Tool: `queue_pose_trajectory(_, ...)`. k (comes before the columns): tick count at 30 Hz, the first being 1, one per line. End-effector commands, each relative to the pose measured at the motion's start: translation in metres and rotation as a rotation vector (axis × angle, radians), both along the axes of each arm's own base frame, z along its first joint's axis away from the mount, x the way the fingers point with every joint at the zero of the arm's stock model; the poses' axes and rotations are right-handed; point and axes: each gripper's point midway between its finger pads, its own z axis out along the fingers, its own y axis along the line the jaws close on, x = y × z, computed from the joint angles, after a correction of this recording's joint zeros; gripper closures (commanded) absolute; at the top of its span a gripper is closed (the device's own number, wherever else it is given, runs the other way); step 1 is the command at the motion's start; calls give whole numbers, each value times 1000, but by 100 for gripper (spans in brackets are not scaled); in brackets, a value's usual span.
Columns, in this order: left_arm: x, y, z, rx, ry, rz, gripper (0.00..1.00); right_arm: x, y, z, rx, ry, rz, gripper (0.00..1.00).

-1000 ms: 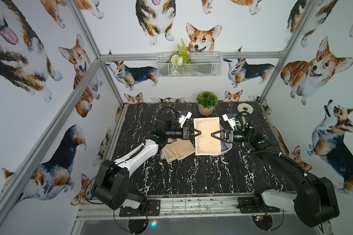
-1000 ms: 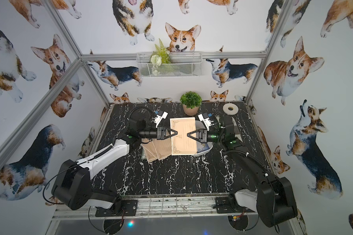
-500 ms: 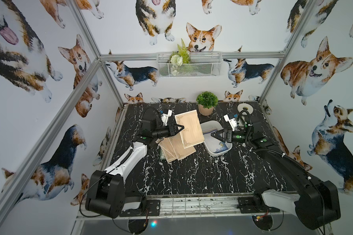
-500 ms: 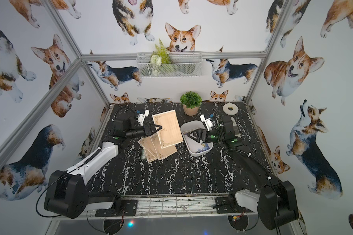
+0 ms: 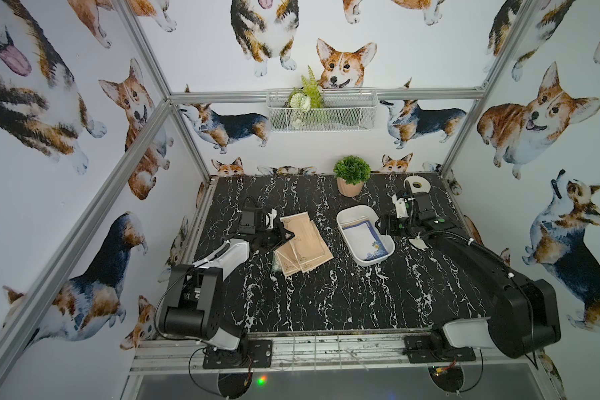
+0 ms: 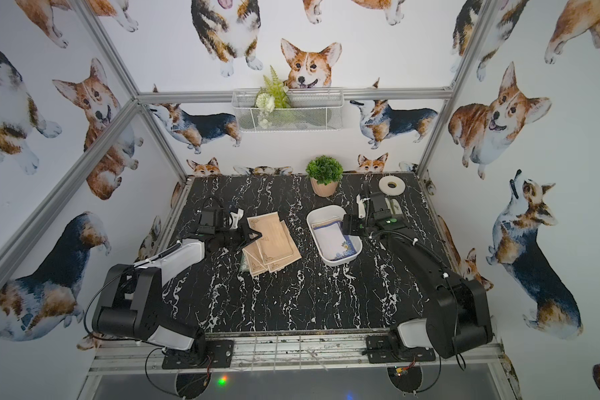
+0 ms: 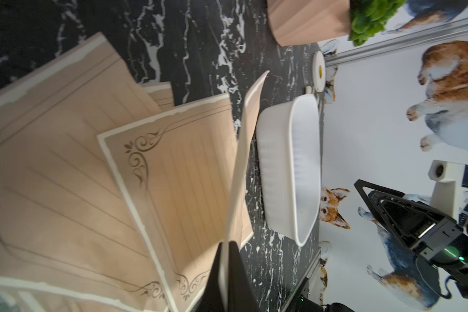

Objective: Take out the stationery paper from the storage box
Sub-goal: Place the stationery paper at the center of the board, then adjust the storage box at the center of the board.

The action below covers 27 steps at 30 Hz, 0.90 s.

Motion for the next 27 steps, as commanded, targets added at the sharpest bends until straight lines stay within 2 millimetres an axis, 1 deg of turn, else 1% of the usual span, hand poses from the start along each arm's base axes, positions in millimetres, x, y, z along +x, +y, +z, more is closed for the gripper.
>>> queue_pose_trajectory(1,-4,17,-34,120,78,42,100,8,-23,-31,-175,72,-26,21)
queue_pose_trajectory(3,-5,20,-40,145,90,47,93,9,-22,-46,-191,111,-19,24)
queue_pose_trajectory(4,-5,22,-41,159,89,53,90,9,-22,-49,-194,116,-19,25)
queue_pose_trajectory(5,-5,25,-41,172,86,59,87,9,-23,-55,-202,125,-18,26)
queue_pose_trajectory(6,-5,28,-39,192,79,70,81,10,-24,-60,-210,129,-20,26)
queue_pose_trajectory(8,-5,34,-34,226,62,88,72,9,-26,-65,-223,134,-24,26)
queue_pose_trajectory(10,-3,39,-25,246,30,108,63,8,-25,-68,-218,139,-20,31)
queue_pose_trajectory(11,-2,42,-21,254,10,123,56,7,-24,-69,-212,142,-20,34)
queue_pose_trajectory(12,-2,44,-17,259,-5,138,47,6,-23,-70,-203,145,-18,36)
queue_pose_trajectory(13,-2,47,-12,265,-23,151,39,5,-22,-72,-196,151,-16,41)
queue_pose_trajectory(15,-3,51,-6,279,-45,170,32,2,-21,-74,-187,159,-18,48)
queue_pose_trajectory(17,-3,54,1,291,-66,187,29,-2,-19,-76,-174,166,-14,56)
queue_pose_trajectory(21,-5,58,15,301,-103,203,26,-11,-12,-79,-156,181,-6,80)
queue_pose_trajectory(24,-5,58,19,301,-108,201,26,-19,-7,-78,-144,188,-5,80)
queue_pose_trajectory(27,-6,58,19,301,-105,201,26,-26,-3,-74,-126,186,-7,81)
